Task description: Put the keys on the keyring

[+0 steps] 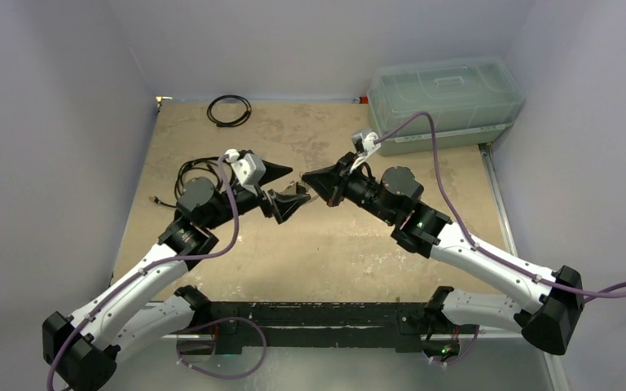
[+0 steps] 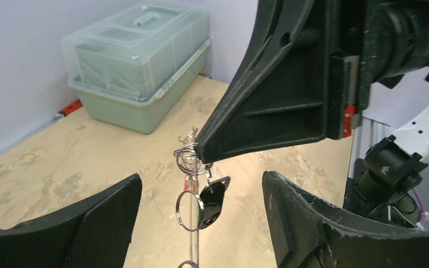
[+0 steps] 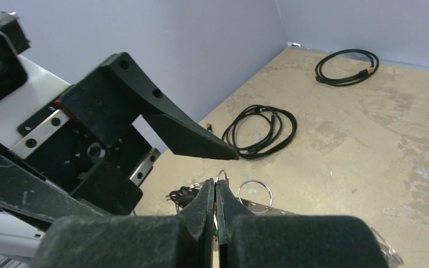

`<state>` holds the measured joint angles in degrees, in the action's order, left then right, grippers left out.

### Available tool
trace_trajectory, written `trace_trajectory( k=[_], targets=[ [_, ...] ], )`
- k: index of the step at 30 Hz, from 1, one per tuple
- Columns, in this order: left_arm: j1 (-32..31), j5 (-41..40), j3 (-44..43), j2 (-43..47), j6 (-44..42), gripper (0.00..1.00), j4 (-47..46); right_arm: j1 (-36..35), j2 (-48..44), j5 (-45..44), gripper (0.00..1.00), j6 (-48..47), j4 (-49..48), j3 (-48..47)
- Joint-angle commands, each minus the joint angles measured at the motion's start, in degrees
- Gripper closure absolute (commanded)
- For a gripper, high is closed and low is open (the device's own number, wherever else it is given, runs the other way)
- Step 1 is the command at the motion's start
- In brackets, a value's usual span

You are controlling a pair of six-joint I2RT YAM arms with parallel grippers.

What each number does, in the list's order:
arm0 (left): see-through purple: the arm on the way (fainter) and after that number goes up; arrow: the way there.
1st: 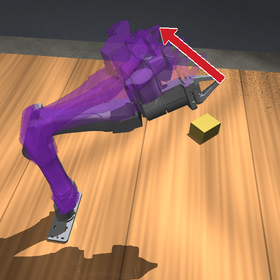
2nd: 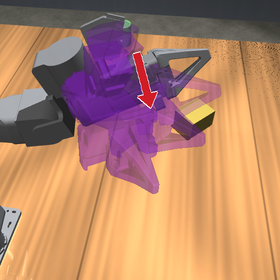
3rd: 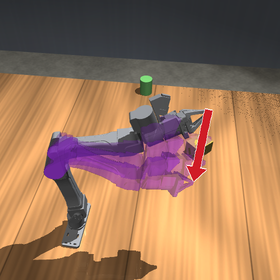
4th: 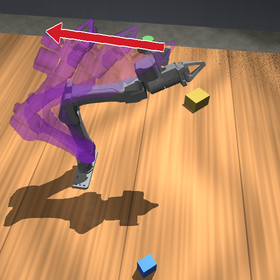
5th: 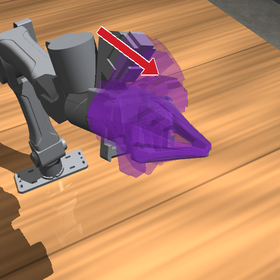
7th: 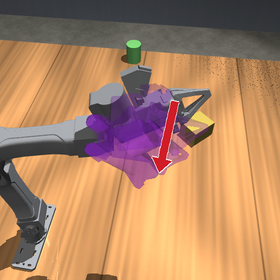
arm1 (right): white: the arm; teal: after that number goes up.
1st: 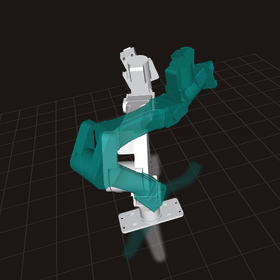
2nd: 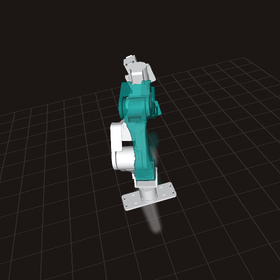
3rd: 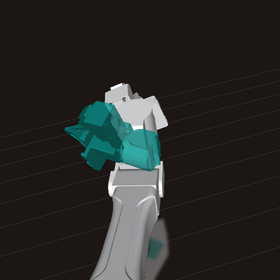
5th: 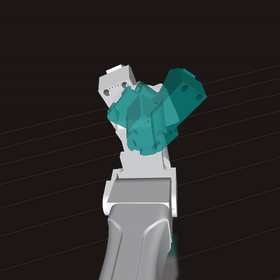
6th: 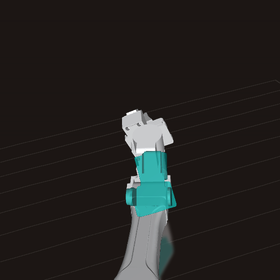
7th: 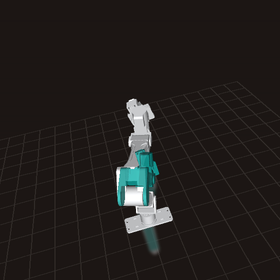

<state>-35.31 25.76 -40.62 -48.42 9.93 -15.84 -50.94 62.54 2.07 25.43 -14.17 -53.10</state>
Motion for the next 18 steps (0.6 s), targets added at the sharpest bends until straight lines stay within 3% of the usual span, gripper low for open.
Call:
trace_trajectory(
  k=[1,5,18],
  targets=[
    [-0.19,-1.53,-0.92,-2.81,0.62,0.21,-2.4,0.22,-0.14,-1.39,1.0,-0.97,-3.73,-1.92],
    [-0.15,-2.23,-1.17,-4.49,0.32,0.27,-2.27,0.2,-0.4,-0.78,1.0,-1.02,-4.02,-1.74],
    [-0.18,-0.09,-0.39,-5.88,0.56,0.83,-5.71,0.22,-0.55,1.07,1.0,-0.35,-4.19,-1.24]
  ],
)
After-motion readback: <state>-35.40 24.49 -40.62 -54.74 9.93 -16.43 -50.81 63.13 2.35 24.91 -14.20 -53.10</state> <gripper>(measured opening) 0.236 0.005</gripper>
